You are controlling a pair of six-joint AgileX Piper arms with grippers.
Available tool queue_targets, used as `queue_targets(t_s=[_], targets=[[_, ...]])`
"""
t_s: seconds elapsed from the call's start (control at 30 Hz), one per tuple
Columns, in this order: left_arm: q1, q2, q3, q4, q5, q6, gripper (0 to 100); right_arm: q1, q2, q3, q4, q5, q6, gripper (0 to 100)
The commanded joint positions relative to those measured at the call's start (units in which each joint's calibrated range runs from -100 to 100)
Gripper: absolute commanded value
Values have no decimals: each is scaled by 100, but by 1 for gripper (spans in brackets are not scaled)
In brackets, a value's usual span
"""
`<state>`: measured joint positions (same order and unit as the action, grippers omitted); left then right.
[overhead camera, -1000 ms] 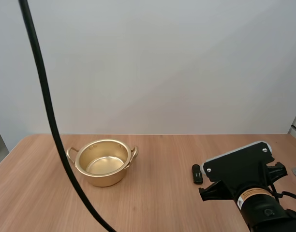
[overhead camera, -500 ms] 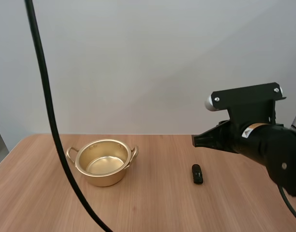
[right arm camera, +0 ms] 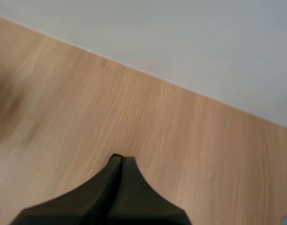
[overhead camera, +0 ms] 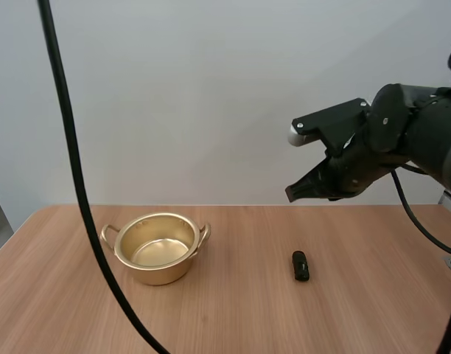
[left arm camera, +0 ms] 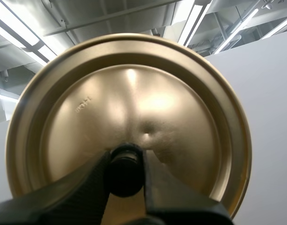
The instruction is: Open the pot, put the car inside, and close it
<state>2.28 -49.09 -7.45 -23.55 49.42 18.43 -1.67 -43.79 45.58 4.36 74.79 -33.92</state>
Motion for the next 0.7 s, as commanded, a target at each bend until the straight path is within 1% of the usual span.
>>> queue_targets(t_s=[0.0, 0.33, 0.37, 0.43, 0.5, 0.57, 0.6, 0.63, 0.67], targets=[[1, 12, -3, 1, -22, -5, 0, 1, 2992, -1, -4, 114, 0, 0], [1, 20, -3, 1, -36, -5, 0, 1, 3634, -1, -4, -416, -203, 0], [1, 20, -3, 1, -36, -5, 0, 1, 3683, -1, -4, -464, -224, 4], [1, 20, -3, 1, -36, -5, 0, 1, 3762, -1, -4, -531, -224, 23], [1, 20, -3, 1, -36, -5, 0, 1, 3829, -1, -4, -618, -224, 46], [1, 20, -3, 1, -36, -5, 0, 1, 3887, -1, -4, -684, -224, 65], [1, 20, -3, 1, -36, -5, 0, 1, 3913, -1, -4, -734, -224, 73], [1, 20, -3, 1, -36, -5, 0, 1, 3929, -1, -4, -787, -224, 79], [1, 20, -3, 1, -36, -5, 0, 1, 3946, -1, -4, -810, -224, 83]])
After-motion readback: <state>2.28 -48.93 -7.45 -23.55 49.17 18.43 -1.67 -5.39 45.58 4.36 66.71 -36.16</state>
